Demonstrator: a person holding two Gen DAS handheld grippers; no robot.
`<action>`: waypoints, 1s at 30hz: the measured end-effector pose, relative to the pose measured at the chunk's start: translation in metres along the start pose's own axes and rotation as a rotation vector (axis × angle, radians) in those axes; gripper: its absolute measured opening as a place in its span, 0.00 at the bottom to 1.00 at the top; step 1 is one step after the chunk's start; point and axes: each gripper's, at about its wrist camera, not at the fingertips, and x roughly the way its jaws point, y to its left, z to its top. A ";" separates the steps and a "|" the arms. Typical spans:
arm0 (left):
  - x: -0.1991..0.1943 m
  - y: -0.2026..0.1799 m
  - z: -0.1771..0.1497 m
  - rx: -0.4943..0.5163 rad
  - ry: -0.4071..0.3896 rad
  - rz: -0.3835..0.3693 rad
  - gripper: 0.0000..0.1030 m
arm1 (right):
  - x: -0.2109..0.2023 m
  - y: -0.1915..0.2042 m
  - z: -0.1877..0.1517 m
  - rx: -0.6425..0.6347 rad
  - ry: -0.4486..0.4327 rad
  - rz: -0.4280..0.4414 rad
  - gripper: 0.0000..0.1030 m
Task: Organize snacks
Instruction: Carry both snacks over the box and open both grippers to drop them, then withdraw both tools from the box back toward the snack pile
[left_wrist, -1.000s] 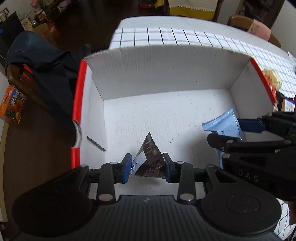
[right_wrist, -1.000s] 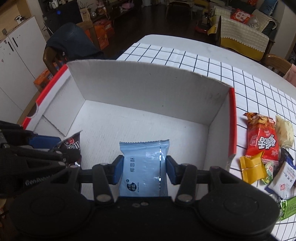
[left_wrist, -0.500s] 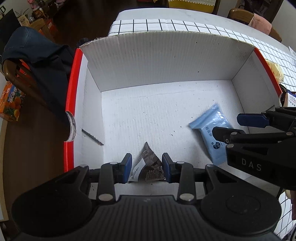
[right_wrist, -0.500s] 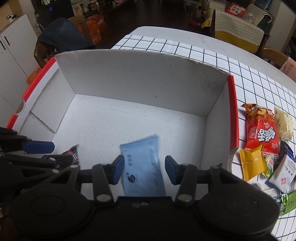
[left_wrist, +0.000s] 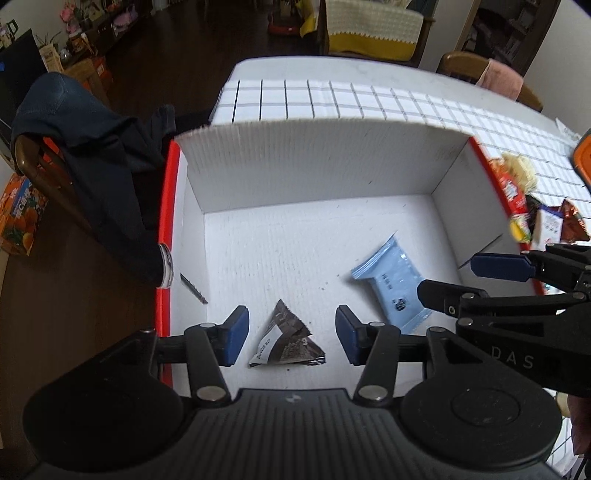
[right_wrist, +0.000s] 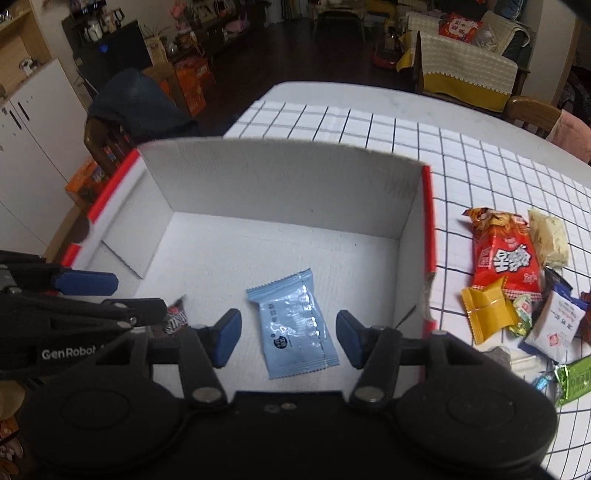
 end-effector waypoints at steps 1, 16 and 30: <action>-0.005 -0.001 0.000 -0.001 -0.009 -0.003 0.50 | -0.005 -0.001 -0.001 0.006 -0.010 0.004 0.59; -0.072 -0.032 -0.011 0.020 -0.182 -0.042 0.68 | -0.086 -0.024 -0.016 0.078 -0.168 0.043 0.78; -0.103 -0.099 -0.034 0.091 -0.298 -0.081 0.78 | -0.140 -0.078 -0.054 0.108 -0.254 0.097 0.84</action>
